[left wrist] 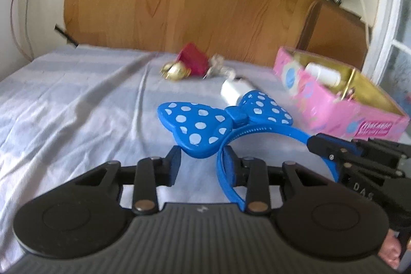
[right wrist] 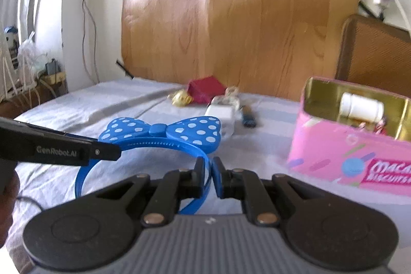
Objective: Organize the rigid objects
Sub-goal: 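Carry the headband into the pink tin and open the right tool, then move the right tool to the gold bell ornament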
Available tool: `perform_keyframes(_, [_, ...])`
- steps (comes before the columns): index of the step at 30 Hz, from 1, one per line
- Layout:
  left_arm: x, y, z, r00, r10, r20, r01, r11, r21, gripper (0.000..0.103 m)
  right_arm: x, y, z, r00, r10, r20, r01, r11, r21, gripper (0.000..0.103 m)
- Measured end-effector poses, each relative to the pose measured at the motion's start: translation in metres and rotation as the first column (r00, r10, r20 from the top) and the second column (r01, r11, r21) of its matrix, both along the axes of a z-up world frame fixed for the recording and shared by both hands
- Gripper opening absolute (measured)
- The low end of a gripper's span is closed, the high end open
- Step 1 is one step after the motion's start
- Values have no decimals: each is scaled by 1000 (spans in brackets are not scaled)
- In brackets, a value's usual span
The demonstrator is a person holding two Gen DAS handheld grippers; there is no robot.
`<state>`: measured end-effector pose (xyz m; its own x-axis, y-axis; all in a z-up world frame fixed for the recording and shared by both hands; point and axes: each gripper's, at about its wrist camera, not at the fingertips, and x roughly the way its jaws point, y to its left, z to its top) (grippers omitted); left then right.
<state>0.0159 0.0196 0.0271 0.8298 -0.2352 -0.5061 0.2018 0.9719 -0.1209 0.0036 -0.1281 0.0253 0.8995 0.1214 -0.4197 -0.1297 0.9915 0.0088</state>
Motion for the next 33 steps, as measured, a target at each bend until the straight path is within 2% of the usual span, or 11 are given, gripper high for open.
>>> perform_keyframes(6, [18,-39,31,994,-78,74,79,997,-12,37,-4,-27,30,987,-85,133,87,996,-11,8])
perform_keyframes(10, [38,-82,53,981,-142,134,146,989,-22,38,1,-57,50,964,-168,207,177,984,-28,7])
perform_keyframes(14, [63,-128,71,962,-223,156,230,973,-30,38,7,-96,64,930,-267,253,284,958,-34,7])
perform_keyframes(21, [114,-219,69,931,-354,91,358,933,-33,38,31,-178,63,884,-414,217,430,902,-30,7])
perform_keyframes(23, [121,-242,61,923,-378,70,379,925,-13,38,39,-194,59,883,-429,190,444,895,-46,6])
perform_keyframes(26, [130,-264,51,928,-369,48,366,929,51,39,56,-204,49,893,-426,148,442,891,-100,7])
perform_keyframes(27, [134,-267,47,934,-356,28,354,933,61,39,64,-205,45,896,-426,123,440,889,-125,7])
perform_keyframes(30, [142,-258,42,944,-330,-11,330,943,39,40,69,-209,36,872,-479,100,489,861,-141,27])
perform_keyframes(33, [136,-230,42,955,-296,-1,296,955,27,45,54,-216,36,859,-501,103,508,860,-46,27])
